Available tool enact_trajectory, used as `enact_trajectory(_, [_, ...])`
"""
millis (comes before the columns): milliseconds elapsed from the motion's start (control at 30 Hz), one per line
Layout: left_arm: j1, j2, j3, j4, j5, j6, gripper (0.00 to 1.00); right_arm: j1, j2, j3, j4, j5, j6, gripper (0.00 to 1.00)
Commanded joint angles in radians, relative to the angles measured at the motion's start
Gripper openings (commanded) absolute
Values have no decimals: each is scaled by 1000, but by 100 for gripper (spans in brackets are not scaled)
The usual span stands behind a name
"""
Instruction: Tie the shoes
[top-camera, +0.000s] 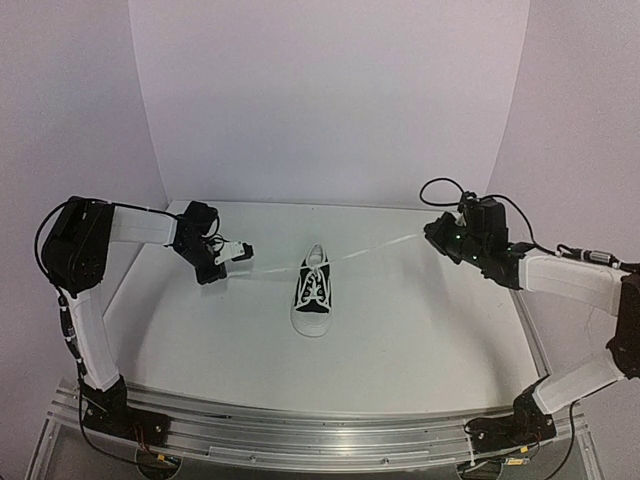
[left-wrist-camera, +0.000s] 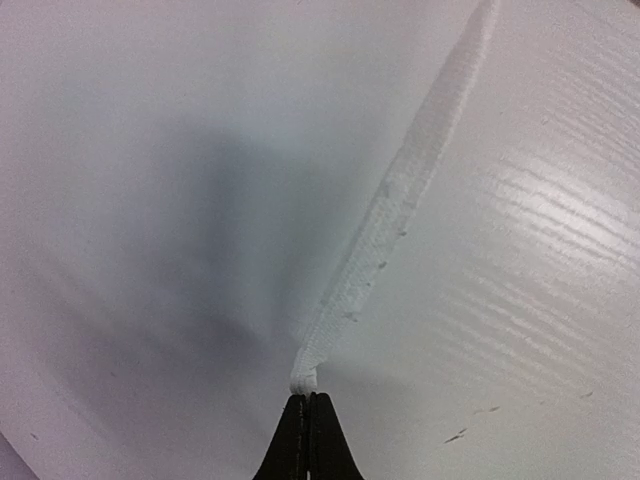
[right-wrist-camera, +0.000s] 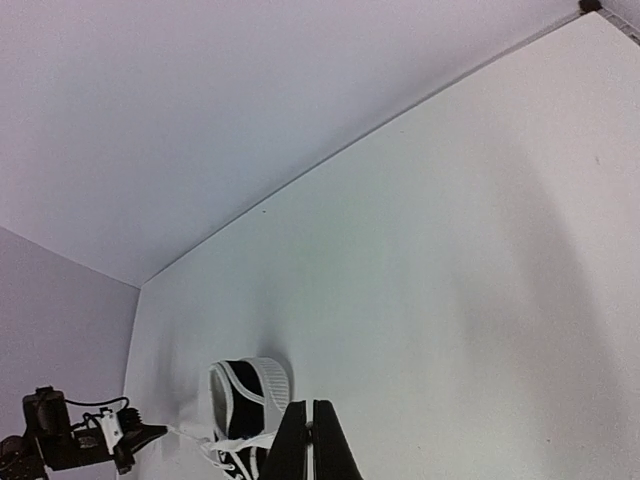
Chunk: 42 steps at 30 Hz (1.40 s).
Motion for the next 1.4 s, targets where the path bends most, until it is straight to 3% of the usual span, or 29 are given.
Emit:
enact_trajectory(0, [26, -78, 48, -21, -32, 46, 0, -35, -63, -79, -72, 56, 17, 0])
enact_trajectory(167, [28, -129, 90, -118, -9, 18, 0, -39, -97, -96, -120, 11, 28, 0])
enact_trajectory(400, [66, -174, -16, -102, -12, 54, 0, -78, -131, -238, -150, 13, 92, 0])
enact_trajectory(600, [75, -140, 27, -69, -18, 53, 0, -122, -30, -226, -150, -47, 59, 0])
enact_trajectory(1000, [110, -85, -91, -1, -31, 75, 0, -205, 188, -221, -125, -162, 36, 0])
enact_trajectory(1200, [89, -126, 27, -186, 117, -41, 0, -203, 255, -153, -129, -290, -11, 0])
enact_trajectory(1267, [73, -148, 107, -272, 187, -84, 0, -203, 246, -149, -144, -291, -13, 5])
enact_trajectory(1367, [44, -166, 230, -409, 313, -151, 0, -203, 234, -131, -186, -300, -20, 35])
